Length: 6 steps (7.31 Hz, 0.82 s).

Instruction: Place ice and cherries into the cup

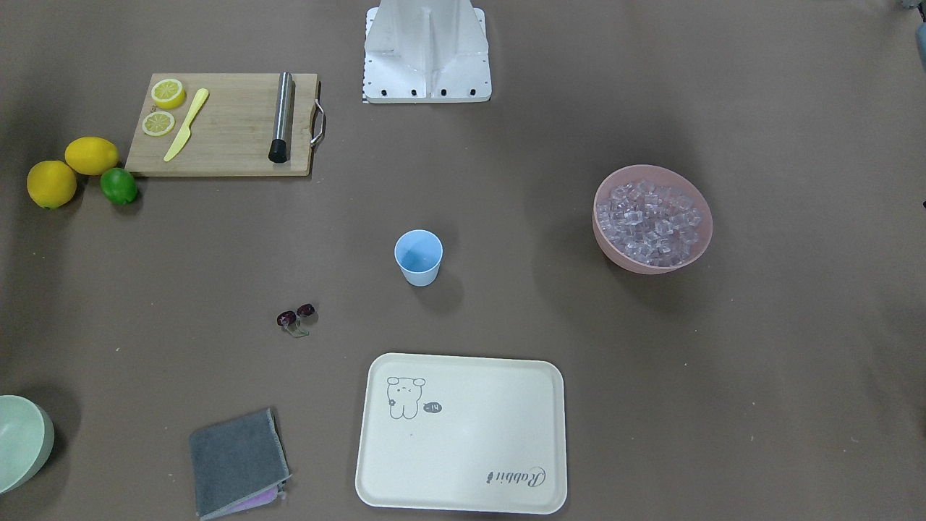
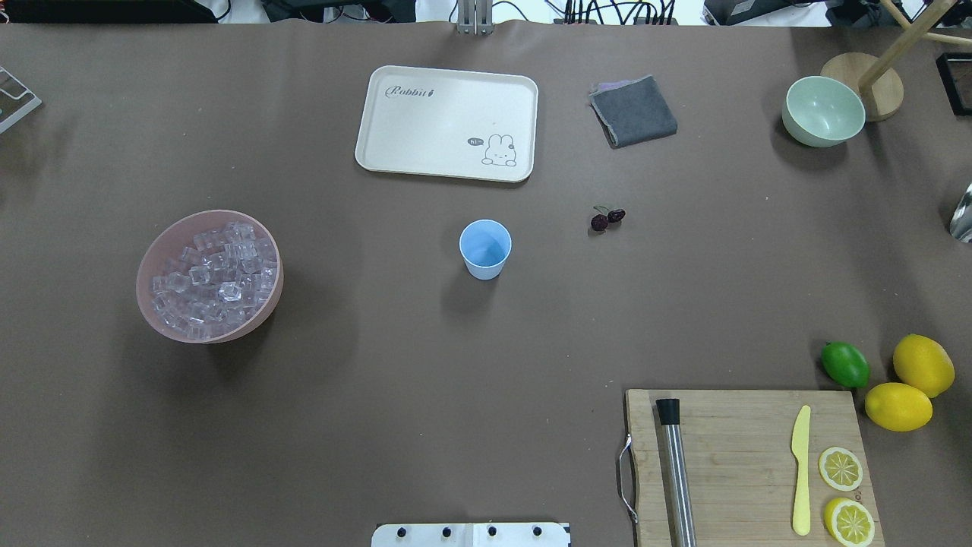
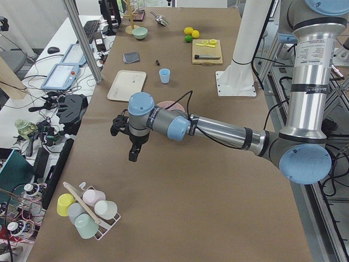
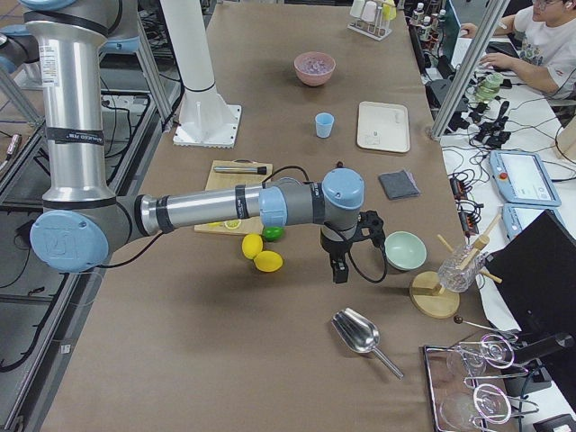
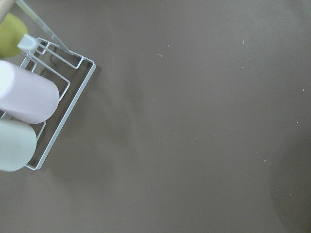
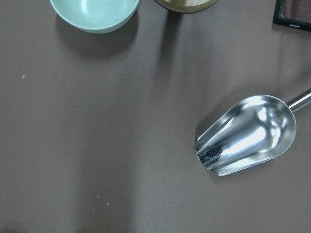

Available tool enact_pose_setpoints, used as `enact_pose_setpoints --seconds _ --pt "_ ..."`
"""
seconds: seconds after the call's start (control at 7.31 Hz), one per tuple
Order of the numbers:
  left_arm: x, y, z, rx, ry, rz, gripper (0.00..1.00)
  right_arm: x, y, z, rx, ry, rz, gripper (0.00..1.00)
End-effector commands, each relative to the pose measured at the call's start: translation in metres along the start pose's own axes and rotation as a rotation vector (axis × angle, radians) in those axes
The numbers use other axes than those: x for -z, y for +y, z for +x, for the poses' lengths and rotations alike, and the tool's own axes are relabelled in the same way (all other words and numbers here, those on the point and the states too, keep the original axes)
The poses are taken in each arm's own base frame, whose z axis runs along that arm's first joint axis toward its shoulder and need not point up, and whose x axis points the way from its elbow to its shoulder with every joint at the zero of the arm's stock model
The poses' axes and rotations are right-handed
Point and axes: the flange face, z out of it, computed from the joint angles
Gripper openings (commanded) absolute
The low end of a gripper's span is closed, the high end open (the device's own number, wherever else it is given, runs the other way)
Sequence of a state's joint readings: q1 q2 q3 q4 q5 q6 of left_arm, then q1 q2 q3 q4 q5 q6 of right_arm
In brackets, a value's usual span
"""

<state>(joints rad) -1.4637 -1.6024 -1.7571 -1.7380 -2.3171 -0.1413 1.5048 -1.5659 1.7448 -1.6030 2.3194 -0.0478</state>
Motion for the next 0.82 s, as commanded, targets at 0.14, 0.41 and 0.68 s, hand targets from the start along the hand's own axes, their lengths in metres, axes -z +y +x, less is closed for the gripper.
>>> enact_pose_setpoints --seconds 0.14,0.41,0.68 --pt "0.004 0.002 0.008 -0.008 0.043 0.005 0.98 0.007 -0.001 -0.007 0.011 -0.007 0.014 1.0" --pt "0.018 -0.005 0.022 -0.114 0.063 0.119 0.98 0.014 -0.003 -0.015 -0.007 -0.021 0.029 1.0" --pt "-0.014 0.015 0.014 -0.068 0.059 0.055 0.98 0.014 -0.003 -0.016 -0.009 -0.025 0.029 1.0"
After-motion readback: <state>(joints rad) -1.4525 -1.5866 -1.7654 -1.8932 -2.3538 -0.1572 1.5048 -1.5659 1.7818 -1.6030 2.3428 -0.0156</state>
